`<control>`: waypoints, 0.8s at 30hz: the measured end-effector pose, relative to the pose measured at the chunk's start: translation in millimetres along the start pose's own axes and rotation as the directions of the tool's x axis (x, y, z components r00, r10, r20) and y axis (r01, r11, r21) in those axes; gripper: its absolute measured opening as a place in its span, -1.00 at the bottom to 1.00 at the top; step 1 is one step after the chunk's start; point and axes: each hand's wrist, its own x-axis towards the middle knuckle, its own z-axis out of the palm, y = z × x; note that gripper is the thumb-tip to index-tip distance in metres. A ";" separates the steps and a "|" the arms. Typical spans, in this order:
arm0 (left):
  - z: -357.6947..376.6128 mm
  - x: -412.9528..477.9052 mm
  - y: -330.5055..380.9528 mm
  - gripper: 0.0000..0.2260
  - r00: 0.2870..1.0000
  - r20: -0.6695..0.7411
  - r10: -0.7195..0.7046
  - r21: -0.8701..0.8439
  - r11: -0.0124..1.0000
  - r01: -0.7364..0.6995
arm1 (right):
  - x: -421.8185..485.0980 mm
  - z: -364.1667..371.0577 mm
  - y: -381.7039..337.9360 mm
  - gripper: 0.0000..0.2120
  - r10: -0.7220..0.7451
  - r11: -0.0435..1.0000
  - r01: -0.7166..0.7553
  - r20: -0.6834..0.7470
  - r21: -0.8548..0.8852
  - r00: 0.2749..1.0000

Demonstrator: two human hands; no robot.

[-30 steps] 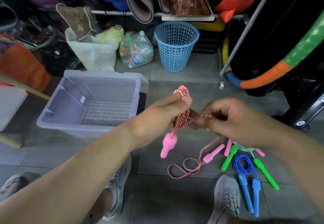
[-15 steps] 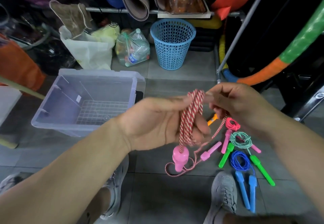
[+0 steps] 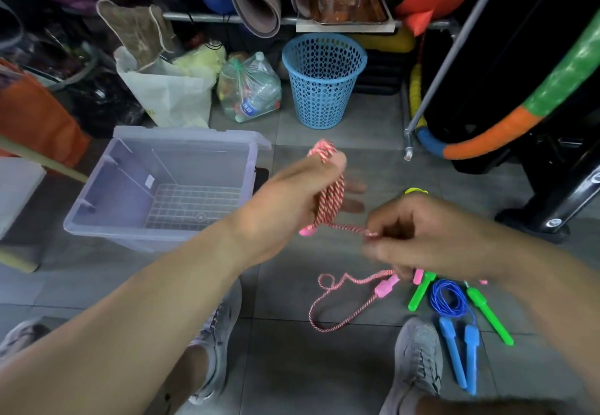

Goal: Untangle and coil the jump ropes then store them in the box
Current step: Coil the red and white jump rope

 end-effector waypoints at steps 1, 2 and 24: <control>0.9 -1.6 -4.4 -0.55 0.999 0.045 -0.028 0.049 0.998 0.026 | -1.3 -4.3 -0.9 -0.79 -0.040 0.993 0.041 -0.016 0.111 0.999; 1.7 -3.6 -8.2 -0.55 0.994 0.095 -0.062 0.079 0.995 0.055 | -2.2 -9.2 -0.9 -0.80 -0.085 0.969 0.094 -0.047 0.230 0.995; -4.2 -2.3 15.0 -0.61 0.986 0.057 0.155 -0.447 0.887 -0.114 | 16.2 7.9 12.9 -0.78 0.079 0.995 -0.089 -0.159 -0.055 0.984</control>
